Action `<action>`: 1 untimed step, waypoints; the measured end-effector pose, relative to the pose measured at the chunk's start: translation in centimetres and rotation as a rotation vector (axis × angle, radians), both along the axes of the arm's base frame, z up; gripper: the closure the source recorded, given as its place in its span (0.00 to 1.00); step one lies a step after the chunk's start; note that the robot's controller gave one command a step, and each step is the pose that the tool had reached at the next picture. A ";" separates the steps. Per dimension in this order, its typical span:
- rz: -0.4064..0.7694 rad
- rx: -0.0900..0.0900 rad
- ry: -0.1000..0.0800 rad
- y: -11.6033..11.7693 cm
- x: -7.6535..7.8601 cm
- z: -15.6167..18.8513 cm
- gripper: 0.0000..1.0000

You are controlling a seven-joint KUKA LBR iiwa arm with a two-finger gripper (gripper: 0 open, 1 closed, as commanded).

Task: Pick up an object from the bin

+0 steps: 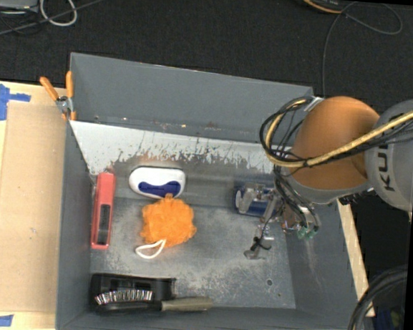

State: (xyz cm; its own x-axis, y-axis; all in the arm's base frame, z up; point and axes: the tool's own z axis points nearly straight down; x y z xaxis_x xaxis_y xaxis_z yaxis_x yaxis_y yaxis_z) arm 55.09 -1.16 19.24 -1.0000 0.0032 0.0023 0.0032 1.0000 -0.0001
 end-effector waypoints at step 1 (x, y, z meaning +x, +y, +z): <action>0.000 0.000 0.000 0.0 0.0 0.0 0.00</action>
Offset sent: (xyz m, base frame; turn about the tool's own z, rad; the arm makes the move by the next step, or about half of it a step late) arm -0.0480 -0.0028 -0.0817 -0.2493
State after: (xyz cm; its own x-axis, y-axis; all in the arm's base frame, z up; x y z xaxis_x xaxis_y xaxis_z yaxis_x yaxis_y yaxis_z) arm 55.09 -1.16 19.24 -1.0000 0.0032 0.0023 0.0032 1.0000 -0.0001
